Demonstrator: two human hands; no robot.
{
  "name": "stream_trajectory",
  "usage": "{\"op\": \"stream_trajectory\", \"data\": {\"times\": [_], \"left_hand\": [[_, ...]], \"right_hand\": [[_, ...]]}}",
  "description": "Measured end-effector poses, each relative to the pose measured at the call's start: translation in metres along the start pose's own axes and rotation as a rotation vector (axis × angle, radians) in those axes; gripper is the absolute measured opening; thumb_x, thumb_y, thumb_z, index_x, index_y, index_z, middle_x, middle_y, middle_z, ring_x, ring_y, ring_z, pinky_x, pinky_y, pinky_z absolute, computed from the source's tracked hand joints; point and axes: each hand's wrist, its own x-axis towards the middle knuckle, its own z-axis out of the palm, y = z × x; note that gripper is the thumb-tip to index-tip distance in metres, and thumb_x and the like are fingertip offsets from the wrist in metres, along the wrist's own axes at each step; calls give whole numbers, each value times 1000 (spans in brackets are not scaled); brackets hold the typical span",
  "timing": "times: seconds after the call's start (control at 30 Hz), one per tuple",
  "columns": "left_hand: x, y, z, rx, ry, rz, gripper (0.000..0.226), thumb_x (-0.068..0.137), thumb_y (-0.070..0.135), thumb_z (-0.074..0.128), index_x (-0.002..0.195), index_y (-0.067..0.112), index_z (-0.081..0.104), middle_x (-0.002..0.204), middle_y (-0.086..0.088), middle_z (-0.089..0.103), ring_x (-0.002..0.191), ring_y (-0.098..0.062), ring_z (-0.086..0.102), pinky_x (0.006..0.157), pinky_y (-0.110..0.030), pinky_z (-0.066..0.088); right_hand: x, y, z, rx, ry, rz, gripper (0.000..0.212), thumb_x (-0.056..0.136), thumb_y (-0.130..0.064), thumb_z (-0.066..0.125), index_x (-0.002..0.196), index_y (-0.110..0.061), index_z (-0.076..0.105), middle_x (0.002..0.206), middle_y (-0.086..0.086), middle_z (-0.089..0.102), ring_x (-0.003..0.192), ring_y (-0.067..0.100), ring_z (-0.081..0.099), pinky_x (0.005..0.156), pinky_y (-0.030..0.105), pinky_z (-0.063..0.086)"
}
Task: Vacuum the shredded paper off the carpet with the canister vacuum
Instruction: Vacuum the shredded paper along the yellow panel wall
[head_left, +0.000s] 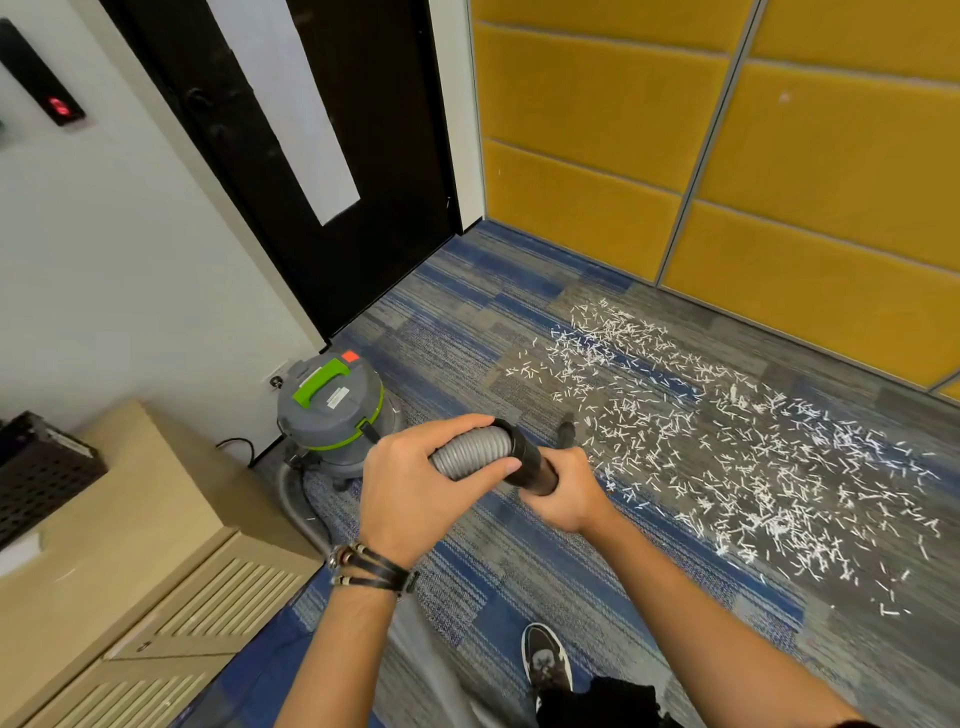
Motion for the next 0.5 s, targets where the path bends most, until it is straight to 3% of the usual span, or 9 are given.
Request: {"op": "stream_trajectory", "data": {"times": [0.2,0.37,0.5], "left_hand": [[-6,0,-25,-60,4,-34,46,69,61,86,108,36,82,101,23,78,95,2,74,88,-33,61],[-22,4,-40,-74,-27,-46,47,68,62,85,107,37,82,101,25,78,95,4,74,88,-28,59],[-38,17,-46,-50,-13,-6,47,67,62,84,107,37,82,100,26,78,93,6,73,87,-28,59]], "right_hand": [[-5,-12,13,-39,-15,-15,41,72,-7,69,61,-39,45,54,-21,55,47,6,49,51,13,31],[-31,-19,15,-30,-39,-8,27,71,-17,67,61,-35,48,52,-17,53,46,7,48,52,14,32],[-51,-25,18,-24,-12,7,42,69,-5,72,59,-36,45,50,-19,52,45,6,47,51,11,30]]}}
